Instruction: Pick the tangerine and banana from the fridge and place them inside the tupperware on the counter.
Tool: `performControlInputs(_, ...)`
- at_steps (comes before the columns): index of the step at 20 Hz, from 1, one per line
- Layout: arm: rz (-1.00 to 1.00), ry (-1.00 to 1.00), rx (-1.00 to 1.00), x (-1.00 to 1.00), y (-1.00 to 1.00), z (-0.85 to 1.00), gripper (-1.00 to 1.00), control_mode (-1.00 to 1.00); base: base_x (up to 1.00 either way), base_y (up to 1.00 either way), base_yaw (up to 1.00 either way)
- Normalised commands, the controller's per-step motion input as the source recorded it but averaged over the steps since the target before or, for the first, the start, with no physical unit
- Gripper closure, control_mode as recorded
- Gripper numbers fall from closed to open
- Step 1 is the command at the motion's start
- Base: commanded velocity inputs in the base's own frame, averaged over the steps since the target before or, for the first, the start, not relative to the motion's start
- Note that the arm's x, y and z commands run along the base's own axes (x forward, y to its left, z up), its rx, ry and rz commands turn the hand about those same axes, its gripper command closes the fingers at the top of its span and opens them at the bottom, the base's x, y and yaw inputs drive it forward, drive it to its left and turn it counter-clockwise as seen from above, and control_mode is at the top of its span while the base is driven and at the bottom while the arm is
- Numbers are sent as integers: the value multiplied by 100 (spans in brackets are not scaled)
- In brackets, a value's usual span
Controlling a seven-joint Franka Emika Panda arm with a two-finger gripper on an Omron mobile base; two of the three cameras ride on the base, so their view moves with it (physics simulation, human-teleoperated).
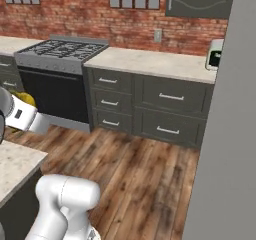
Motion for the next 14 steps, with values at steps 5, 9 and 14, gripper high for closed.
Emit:
performControlInputs(5,0,0,0,0,0,0,100,100,80,-34,8)
performControlInputs(9,0,0,0,0,0,0,100,100,87,-19,10)
performControlInputs(14,0,0,0,0,0,0,100,100,96,-27,32)
